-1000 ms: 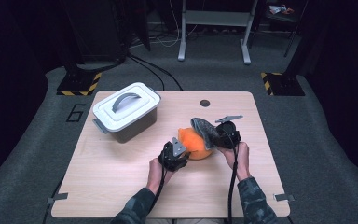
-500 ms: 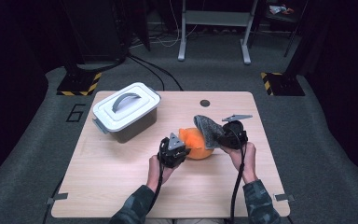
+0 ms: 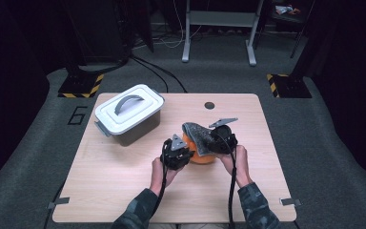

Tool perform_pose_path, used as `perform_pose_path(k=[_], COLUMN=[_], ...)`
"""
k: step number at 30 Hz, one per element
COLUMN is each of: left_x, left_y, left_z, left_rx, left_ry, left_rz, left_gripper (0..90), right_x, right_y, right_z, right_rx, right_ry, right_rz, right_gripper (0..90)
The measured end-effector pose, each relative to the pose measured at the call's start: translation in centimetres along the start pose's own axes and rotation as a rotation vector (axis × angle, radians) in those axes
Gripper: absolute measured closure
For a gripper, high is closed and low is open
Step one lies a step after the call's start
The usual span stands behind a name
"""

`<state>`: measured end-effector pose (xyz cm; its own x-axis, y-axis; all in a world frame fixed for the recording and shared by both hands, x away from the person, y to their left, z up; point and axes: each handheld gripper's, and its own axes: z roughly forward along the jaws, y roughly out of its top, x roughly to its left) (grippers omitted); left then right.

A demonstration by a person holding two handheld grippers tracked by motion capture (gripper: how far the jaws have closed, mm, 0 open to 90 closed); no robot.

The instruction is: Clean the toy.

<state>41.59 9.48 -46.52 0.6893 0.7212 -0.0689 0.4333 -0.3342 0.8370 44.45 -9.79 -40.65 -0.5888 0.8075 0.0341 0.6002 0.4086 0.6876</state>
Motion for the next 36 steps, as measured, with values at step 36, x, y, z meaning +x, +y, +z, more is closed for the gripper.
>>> perform_pose_path(k=[36], left_x=[0.5], left_y=[-1.0], left_z=[0.0], left_rx=[0.002], left_ry=[-0.006], left_rz=[-0.011], left_gripper=[76.2], right_x=[-5.7], right_y=[-3.9], right_z=[2.3], right_rx=[0.103], right_ry=[-0.130], right_rz=[0.166], right_gripper=[74.6])
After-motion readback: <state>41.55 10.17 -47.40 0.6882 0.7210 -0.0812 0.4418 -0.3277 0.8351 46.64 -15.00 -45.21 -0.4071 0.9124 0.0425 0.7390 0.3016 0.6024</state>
